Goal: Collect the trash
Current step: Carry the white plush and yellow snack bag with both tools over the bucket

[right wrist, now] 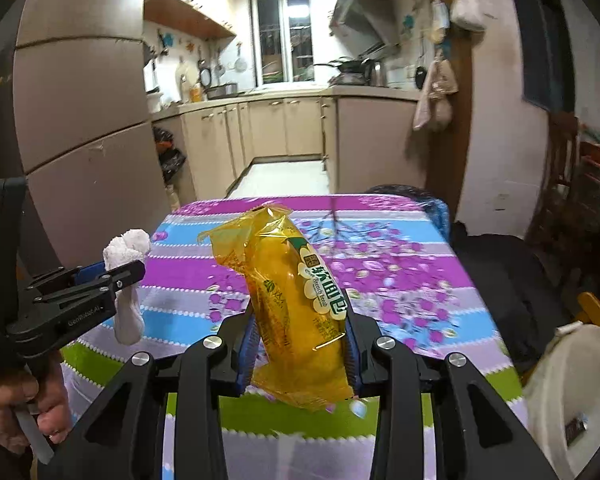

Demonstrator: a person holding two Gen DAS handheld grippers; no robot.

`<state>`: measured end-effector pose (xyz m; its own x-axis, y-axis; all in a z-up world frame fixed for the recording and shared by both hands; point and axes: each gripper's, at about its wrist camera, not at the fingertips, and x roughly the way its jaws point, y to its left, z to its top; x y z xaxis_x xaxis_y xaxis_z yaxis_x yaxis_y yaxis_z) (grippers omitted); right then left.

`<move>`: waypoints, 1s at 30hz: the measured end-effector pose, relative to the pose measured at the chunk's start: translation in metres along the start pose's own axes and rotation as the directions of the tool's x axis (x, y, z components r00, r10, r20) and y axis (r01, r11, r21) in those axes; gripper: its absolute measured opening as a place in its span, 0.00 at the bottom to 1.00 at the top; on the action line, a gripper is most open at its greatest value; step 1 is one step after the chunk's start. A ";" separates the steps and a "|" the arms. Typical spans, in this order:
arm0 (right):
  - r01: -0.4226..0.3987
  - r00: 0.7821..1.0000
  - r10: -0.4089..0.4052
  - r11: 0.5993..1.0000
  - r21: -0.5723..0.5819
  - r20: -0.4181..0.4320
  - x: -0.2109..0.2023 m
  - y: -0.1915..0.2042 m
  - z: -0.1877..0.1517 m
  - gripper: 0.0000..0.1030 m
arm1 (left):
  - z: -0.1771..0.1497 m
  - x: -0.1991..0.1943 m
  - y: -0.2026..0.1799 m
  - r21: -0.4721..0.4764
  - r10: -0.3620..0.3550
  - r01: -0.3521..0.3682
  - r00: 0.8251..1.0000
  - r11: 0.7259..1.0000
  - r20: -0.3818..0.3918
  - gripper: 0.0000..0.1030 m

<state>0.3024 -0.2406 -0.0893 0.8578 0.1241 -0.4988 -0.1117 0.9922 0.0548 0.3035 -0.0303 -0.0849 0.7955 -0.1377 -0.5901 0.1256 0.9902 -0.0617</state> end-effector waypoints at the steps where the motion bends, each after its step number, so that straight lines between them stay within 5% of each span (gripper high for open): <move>1: 0.009 1.000 -0.009 1.000 0.005 0.005 -0.005 -0.004 -0.002 0.35 | 0.000 -0.005 -0.006 0.008 -0.010 0.010 1.000 1.000 0.009 0.32; 19: 0.196 0.973 -0.209 0.972 0.128 0.094 -0.110 -0.101 -0.020 0.35 | 0.003 -0.043 -0.101 0.128 -0.229 0.218 0.971 0.967 0.071 0.32; 30: 0.343 0.927 -0.369 0.909 0.237 0.075 -0.169 -0.195 -0.027 0.35 | 0.018 -0.056 -0.210 0.267 -0.371 0.340 0.926 0.902 0.075 0.32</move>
<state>0.1655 -0.4549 -0.0385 0.8734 -0.2502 -0.4178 0.3113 0.9466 0.0840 0.2429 -0.2308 -0.0244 0.7339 -0.4969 -0.4631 0.5422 0.8393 -0.0414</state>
